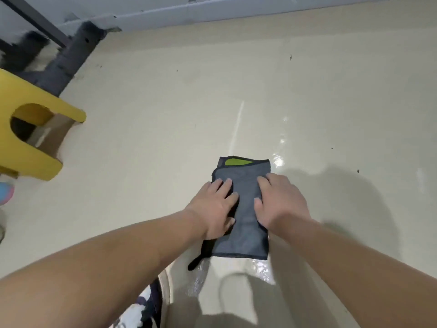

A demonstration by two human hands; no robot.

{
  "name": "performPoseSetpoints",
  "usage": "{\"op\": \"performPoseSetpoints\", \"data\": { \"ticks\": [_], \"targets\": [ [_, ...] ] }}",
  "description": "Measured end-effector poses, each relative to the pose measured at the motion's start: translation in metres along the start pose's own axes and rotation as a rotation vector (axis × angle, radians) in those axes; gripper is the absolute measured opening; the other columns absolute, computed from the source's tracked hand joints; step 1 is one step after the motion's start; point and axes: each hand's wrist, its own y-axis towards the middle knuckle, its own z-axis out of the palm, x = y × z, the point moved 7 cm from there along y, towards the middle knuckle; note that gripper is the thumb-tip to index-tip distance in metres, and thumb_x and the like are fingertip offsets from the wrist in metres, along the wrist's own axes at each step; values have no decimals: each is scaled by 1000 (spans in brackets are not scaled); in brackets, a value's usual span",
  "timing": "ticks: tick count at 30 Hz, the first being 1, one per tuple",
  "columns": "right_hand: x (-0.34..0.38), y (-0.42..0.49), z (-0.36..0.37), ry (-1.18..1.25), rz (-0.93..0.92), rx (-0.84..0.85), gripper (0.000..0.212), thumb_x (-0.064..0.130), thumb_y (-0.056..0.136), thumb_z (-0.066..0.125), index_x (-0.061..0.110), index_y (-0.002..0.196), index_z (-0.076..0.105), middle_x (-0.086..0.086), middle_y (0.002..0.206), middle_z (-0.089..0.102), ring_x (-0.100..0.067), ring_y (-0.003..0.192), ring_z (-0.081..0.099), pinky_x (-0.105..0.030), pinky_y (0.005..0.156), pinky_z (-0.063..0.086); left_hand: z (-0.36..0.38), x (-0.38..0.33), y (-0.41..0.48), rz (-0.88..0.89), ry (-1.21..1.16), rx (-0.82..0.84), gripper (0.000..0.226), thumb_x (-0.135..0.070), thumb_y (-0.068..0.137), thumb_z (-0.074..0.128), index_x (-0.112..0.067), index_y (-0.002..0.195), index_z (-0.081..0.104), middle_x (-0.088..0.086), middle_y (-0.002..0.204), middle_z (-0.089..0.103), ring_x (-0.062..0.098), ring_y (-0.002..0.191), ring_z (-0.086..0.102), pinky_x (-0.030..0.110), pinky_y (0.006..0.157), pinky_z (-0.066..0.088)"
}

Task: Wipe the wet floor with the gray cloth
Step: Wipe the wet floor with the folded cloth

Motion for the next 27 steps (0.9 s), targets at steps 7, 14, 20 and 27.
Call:
{"op": "performPoseSetpoints", "data": {
  "ticks": [7, 14, 20, 27],
  "targets": [
    [50, -11, 57, -63, -98, 389, 82, 59, 101, 31, 17, 164, 2, -10, 171, -13, -31, 156, -13, -51, 126, 1, -24, -18, -108, -100, -259, 235, 43, -42, 102, 52, -20, 138, 47, 3, 128, 46, 25, 100, 51, 32, 83, 39],
    [44, -28, 84, -208, 55, 469, 95, 83, 87, 9, 27, 152, -33, -5, 157, -45, -28, 147, -39, -55, 120, -19, -3, 0, -112, -80, -247, 209, 41, -42, 101, 52, -21, 136, 47, 1, 128, 44, 28, 103, 54, 38, 82, 45],
    [56, -25, 86, -398, 105, 387, 93, 84, 85, 0, 21, 142, -38, -13, 156, -43, -34, 147, -38, -52, 122, -18, 58, 34, -82, 8, -350, -41, 19, -35, 95, 54, -22, 108, 49, -1, 114, 43, 24, 90, 51, 38, 76, 48],
    [81, -20, 91, -343, 297, 212, 100, 81, 87, -1, 15, 158, -24, -16, 165, -28, -36, 152, -26, -50, 125, -8, 108, 76, -110, 91, -505, -485, 18, -13, 85, 42, -10, 99, 53, 14, 112, 49, 35, 95, 48, 36, 73, 41]
  ]
}}
